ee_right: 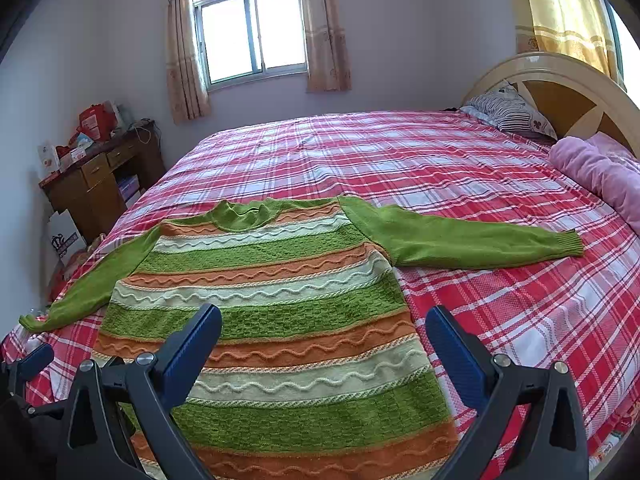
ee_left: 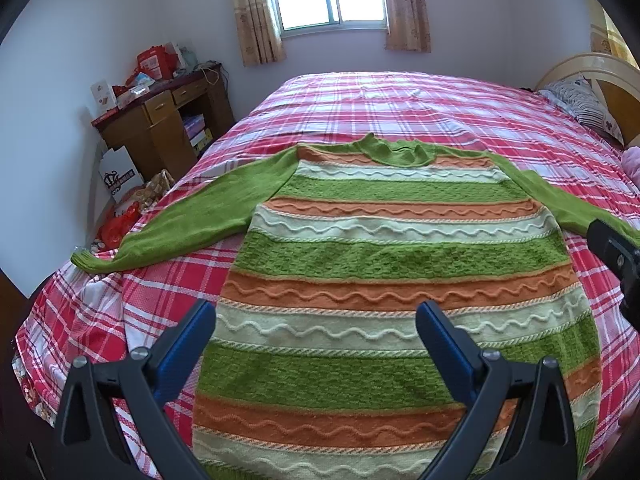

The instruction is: Fold small clothes

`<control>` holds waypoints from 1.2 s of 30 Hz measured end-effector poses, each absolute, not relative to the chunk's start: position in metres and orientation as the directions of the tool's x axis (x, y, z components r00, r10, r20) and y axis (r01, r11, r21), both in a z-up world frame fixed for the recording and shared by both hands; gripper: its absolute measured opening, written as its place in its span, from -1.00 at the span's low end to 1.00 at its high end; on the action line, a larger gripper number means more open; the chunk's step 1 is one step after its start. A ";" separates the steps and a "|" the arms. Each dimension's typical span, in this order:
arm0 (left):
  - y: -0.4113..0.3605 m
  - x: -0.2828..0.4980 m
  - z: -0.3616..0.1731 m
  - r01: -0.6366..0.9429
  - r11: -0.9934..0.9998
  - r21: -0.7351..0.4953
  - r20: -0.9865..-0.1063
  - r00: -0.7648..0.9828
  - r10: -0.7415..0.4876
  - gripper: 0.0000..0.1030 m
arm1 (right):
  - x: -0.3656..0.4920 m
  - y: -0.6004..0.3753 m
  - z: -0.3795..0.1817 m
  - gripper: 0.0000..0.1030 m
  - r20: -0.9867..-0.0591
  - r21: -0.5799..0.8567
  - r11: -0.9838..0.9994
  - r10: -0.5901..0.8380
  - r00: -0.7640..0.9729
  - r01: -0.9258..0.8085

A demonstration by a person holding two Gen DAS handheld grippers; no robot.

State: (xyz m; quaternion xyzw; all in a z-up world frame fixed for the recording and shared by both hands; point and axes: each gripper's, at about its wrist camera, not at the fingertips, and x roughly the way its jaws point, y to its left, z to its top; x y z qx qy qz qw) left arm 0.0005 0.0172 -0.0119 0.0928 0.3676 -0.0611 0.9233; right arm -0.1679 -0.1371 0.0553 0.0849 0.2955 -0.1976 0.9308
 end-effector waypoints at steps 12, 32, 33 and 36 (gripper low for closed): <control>0.018 0.001 -0.013 0.181 0.975 0.125 -0.691 0.721 -0.045 0.99 | -0.167 -0.134 0.055 0.98 -0.582 0.041 0.910 -0.315 0.750 0.413; 0.018 0.005 -0.016 0.175 0.978 0.117 -0.699 0.714 -0.044 0.99 | -0.164 -0.134 0.052 0.98 -0.592 0.041 0.912 -0.308 0.745 0.409; 0.017 0.006 -0.017 0.175 0.978 0.117 -0.701 0.712 -0.043 0.99 | -0.164 -0.134 0.052 0.98 -0.594 0.041 0.912 -0.307 0.744 0.409; 0.016 0.009 -0.020 0.175 0.977 0.119 -0.706 0.707 -0.041 0.99 | -0.161 -0.136 0.049 0.98 -0.598 0.039 0.911 -0.307 0.740 0.410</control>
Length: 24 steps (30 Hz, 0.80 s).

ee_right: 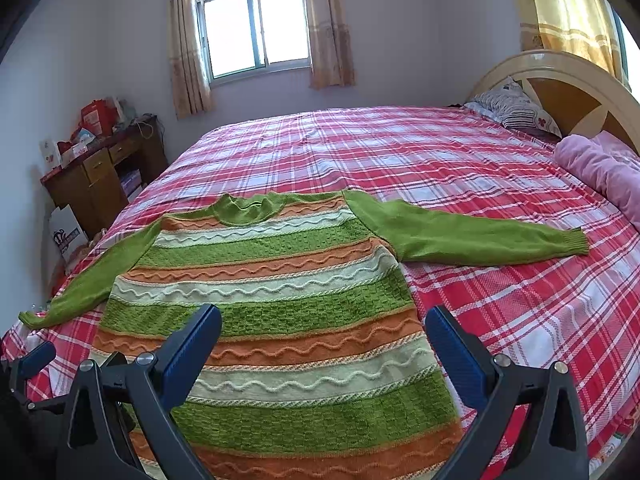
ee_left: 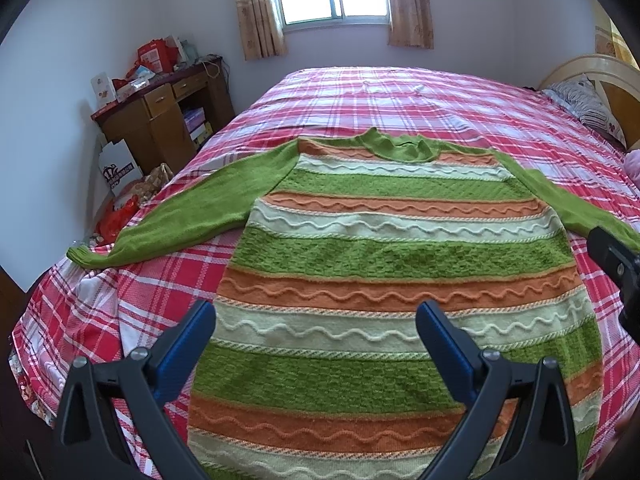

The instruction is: Fold small clothes

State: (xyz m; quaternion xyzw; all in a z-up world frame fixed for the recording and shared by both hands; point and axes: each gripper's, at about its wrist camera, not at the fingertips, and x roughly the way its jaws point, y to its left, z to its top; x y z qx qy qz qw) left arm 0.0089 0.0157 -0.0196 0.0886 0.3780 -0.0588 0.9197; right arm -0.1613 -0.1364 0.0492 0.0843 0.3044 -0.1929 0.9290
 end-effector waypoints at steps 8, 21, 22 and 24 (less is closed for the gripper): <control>0.008 0.020 -0.025 0.178 0.976 0.125 -0.716 0.697 -0.035 0.99 | -0.154 -0.144 0.042 0.98 -0.606 0.045 0.914 -0.296 0.738 0.404; -0.015 0.045 -0.032 0.203 0.969 0.140 -0.720 0.693 -0.041 0.88 | -0.141 -0.183 0.033 0.98 -0.626 0.073 0.902 -0.290 0.723 0.425; -0.014 0.047 -0.033 0.206 0.969 0.137 -0.721 0.692 -0.045 0.87 | -0.143 -0.192 0.032 0.98 -0.625 0.097 0.898 -0.280 0.729 0.428; -0.011 0.053 -0.037 0.203 0.971 0.123 -0.729 0.682 -0.050 0.87 | -0.149 -0.211 0.032 0.97 -0.615 0.141 0.883 -0.277 0.739 0.448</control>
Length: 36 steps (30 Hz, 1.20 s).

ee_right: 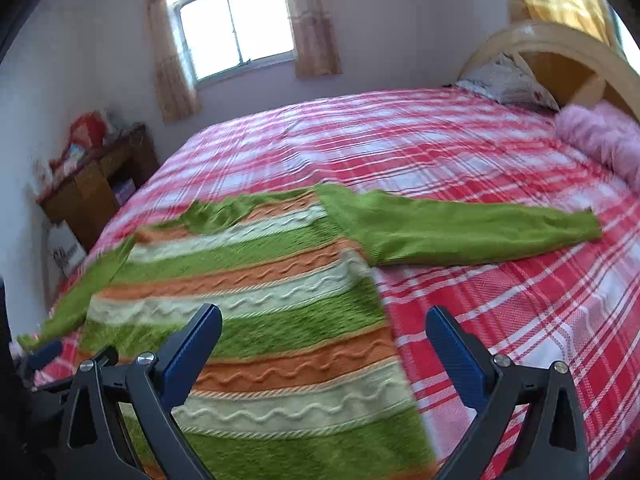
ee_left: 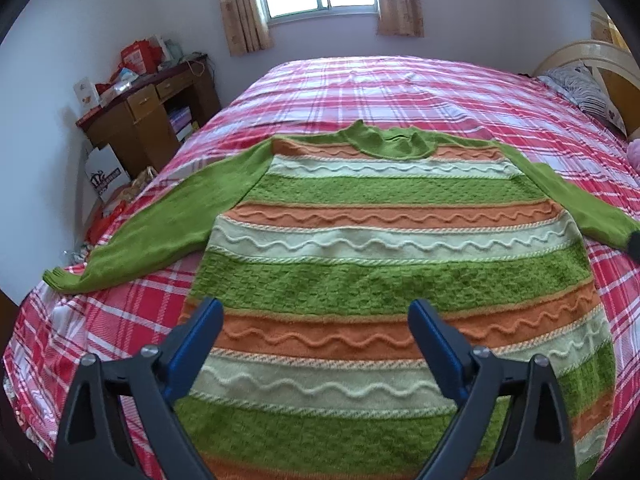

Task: Fold small clothes
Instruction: 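Grasp the green sleeve cuff with the right gripper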

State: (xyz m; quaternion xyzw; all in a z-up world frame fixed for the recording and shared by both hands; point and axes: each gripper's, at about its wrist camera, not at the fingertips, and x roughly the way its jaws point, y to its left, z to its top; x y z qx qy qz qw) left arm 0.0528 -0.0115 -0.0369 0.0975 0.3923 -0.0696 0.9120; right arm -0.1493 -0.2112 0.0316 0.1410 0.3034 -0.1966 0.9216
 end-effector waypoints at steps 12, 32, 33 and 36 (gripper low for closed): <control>-0.003 0.082 -0.056 0.135 0.989 0.056 -0.731 0.681 -0.051 0.68 | -0.227 -0.418 0.013 0.40 -0.654 0.351 0.562 -0.425 0.626 0.749; -0.004 0.099 -0.087 0.058 0.998 0.027 -0.731 0.682 -0.020 0.78 | -0.222 -0.569 -0.021 -0.14 -0.663 0.476 0.336 -0.470 0.583 0.813; -0.003 0.100 -0.088 0.059 0.998 0.024 -0.733 0.679 -0.023 0.83 | -0.220 -0.569 -0.022 -0.30 -0.674 0.450 0.341 -0.477 0.564 0.826; -0.002 0.104 -0.090 0.068 0.998 0.005 -0.739 0.673 -0.042 0.97 | -0.225 -0.572 -0.027 -0.65 -0.680 0.419 0.356 -0.487 0.549 0.835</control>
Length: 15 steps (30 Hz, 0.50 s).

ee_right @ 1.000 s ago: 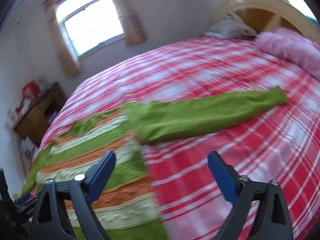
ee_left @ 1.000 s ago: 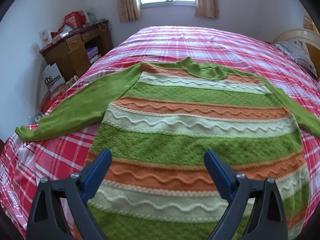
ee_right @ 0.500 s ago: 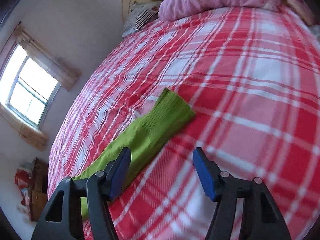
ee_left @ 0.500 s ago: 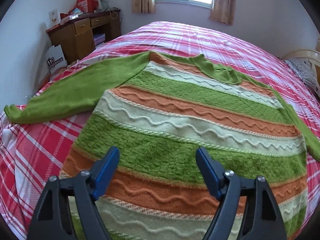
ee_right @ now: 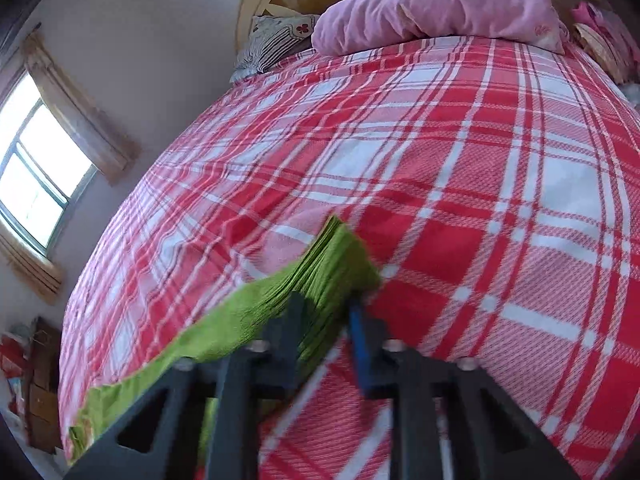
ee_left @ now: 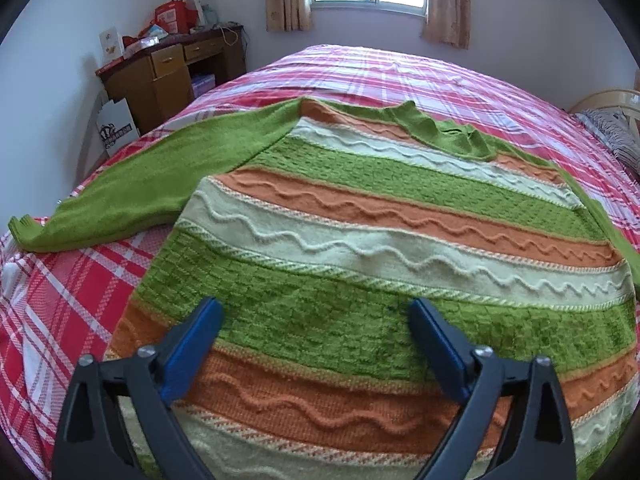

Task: Fold small clothes
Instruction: 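Grasp the green sleeve cuff with the right gripper, then carry the sleeve across the sweater body and release it with the right gripper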

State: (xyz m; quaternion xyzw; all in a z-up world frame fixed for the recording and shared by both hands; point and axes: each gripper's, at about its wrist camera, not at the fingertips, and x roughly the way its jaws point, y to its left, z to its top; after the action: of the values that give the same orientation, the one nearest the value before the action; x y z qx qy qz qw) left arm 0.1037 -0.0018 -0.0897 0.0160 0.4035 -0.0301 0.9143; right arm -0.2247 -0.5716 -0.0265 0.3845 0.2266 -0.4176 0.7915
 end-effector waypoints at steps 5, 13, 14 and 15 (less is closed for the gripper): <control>-0.005 0.106 -0.091 0.091 0.996 0.001 -0.744 0.666 -0.060 1.00 | -0.230 -0.568 -0.013 -0.83 -0.662 0.441 0.412 -0.451 0.599 0.797; 0.000 0.097 -0.079 0.139 0.989 -0.042 -0.748 0.652 -0.124 0.90 | -0.206 -0.508 0.052 -0.84 -0.545 0.533 0.561 -0.346 0.764 0.634; 0.003 0.094 -0.075 0.143 0.988 -0.051 -0.742 0.657 -0.134 0.89 | -0.199 -0.498 0.059 -0.84 -0.531 0.545 0.581 -0.319 0.785 0.605; 0.005 0.091 -0.071 0.146 0.988 -0.058 -0.733 0.666 -0.142 0.89 | -0.191 -0.486 0.064 -0.84 -0.518 0.562 0.597 -0.285 0.806 0.572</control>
State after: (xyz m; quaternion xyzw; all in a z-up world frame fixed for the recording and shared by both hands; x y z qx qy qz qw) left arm 0.0912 0.0050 -0.0707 0.0028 0.4013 -0.0788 0.9126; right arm -0.1910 -0.4858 0.0642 0.3757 0.1912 -0.2456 0.8729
